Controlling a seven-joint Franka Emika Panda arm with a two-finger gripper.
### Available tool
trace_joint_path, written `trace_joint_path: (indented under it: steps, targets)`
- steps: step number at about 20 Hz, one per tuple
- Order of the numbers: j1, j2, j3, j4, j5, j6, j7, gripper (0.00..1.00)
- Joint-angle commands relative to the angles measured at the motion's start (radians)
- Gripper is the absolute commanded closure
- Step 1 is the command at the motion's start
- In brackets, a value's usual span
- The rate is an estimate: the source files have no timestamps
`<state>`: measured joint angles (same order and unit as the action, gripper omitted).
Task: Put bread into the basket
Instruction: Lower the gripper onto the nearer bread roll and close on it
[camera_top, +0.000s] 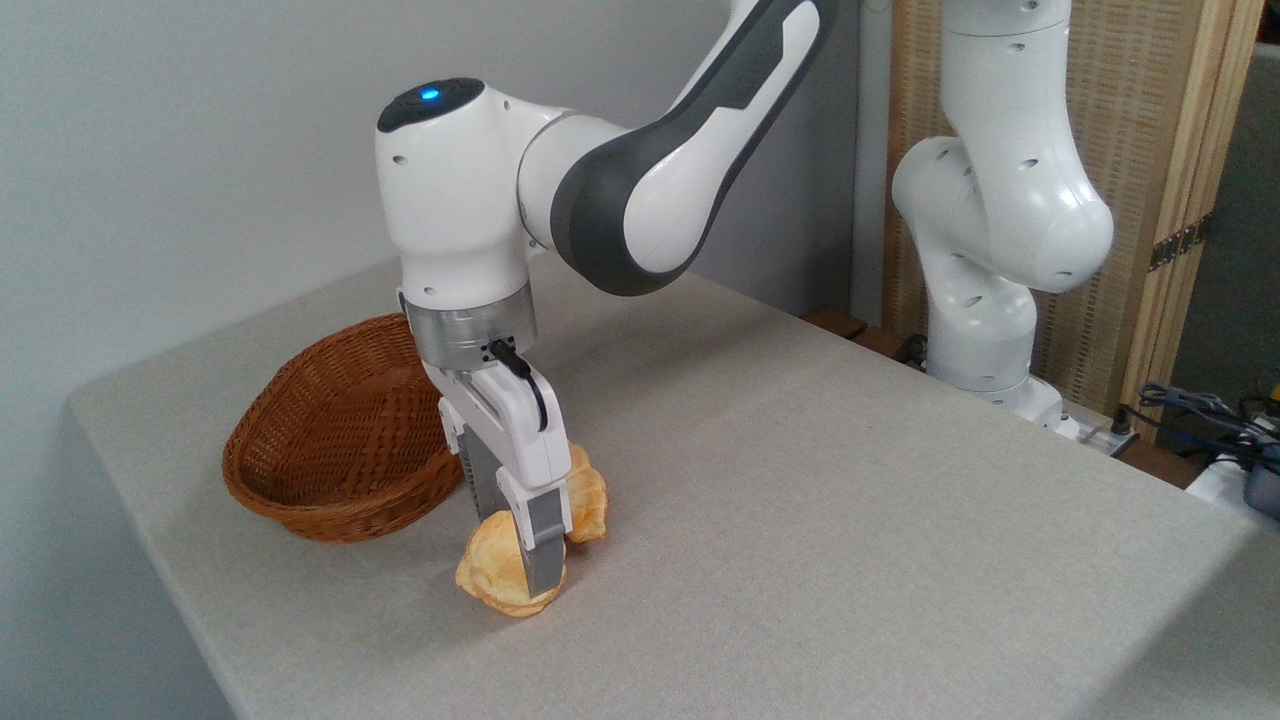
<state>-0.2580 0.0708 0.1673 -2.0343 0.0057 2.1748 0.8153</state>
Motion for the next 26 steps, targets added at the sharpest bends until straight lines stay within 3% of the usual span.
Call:
trace_joint_path:
  steps: [1, 2, 5, 7, 22, 26]
  targets:
    - [-0.004, 0.012, 0.008, -0.006, 0.01, 0.022, 0.011, 0.01]
    - [-0.004, 0.011, 0.008, -0.006, 0.01, 0.022, 0.013, 0.09]
    - [-0.004, 0.011, 0.008, -0.004, 0.01, 0.023, 0.015, 0.49]
    - [-0.004, 0.011, 0.008, -0.004, 0.01, 0.025, 0.015, 0.57]
    - [-0.004, 0.006, 0.008, 0.002, 0.01, 0.022, 0.013, 0.55]
    - [-0.004, -0.029, 0.005, 0.032, -0.006, 0.02, 0.001, 0.55]
